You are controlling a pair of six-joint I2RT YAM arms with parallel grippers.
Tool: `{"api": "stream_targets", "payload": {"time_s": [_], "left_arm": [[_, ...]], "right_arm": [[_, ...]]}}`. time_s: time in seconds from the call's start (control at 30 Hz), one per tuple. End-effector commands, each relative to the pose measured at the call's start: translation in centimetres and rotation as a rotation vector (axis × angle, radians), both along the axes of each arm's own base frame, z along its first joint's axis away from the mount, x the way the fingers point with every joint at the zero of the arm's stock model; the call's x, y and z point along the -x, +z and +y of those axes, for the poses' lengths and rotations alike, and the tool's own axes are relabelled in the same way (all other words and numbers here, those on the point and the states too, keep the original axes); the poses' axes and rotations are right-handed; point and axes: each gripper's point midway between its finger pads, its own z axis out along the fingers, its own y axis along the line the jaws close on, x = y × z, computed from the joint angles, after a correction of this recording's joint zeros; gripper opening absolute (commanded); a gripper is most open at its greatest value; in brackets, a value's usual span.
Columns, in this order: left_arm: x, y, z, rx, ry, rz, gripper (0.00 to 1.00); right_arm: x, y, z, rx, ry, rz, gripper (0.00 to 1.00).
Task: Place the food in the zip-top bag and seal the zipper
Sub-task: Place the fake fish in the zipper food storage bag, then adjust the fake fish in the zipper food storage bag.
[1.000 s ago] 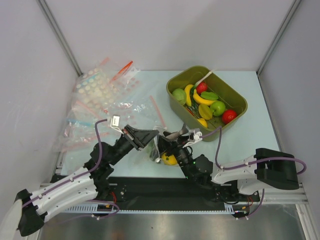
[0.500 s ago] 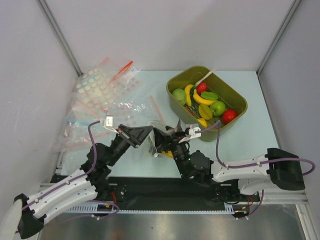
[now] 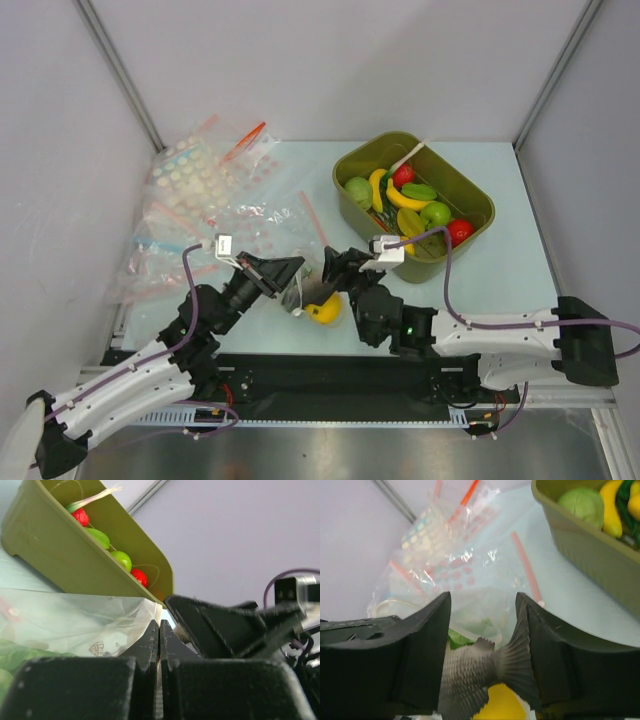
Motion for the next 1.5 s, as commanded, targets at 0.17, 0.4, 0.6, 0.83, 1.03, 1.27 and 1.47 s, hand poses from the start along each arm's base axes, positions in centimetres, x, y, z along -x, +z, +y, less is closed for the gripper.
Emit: {"api": "stream_targets", "payload": {"time_s": [0.17,0.4,0.6,0.83,1.03,1.27,1.47], "left_arm": [[-0.4,4.6,1.4,0.047,0.072,-0.093,0.03],[-1.4,4.3,2.0,-0.011,0.135,-0.086,0.05],[-2.3,3.9,2.6,-0.07,0.196,-0.086,0.08],[-3.0,3.8,2.5,-0.144,0.217,-0.087,0.07],[-3.0,3.7,2.1,-0.154,0.202,-0.089,0.06],[-3.2,3.3,1.5,-0.172,0.186,-0.079,0.05],[-3.2,3.3,1.7,-0.176,0.197,-0.077,0.05]], "right_arm": [[-2.3,1.4,-1.3,-0.103,0.128,0.132,0.67],[-3.0,1.2,-1.4,-0.034,0.192,0.168,0.69],[-4.8,1.2,-2.2,-0.02,0.329,0.213,0.68],[-5.1,1.5,-3.0,-0.039,0.412,0.234,0.67],[-4.4,1.4,-2.5,-0.055,0.469,0.289,0.67],[-3.2,1.2,-1.9,-0.029,0.456,0.363,0.66],[-2.2,1.1,-1.5,-0.014,0.452,0.376,0.5]]}}
